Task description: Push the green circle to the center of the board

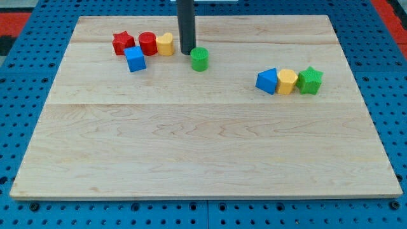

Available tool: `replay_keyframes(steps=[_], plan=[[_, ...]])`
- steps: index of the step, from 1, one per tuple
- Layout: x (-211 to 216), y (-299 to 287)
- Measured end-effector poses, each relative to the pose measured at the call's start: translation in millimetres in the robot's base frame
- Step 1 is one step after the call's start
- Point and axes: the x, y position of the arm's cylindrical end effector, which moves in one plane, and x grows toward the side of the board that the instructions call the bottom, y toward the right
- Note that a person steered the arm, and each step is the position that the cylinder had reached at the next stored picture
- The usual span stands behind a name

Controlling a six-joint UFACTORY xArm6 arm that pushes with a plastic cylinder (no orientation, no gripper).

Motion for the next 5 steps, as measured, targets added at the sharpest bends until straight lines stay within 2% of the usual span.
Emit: replay_keyframes(steps=[5], plan=[[56.1, 45.5]])
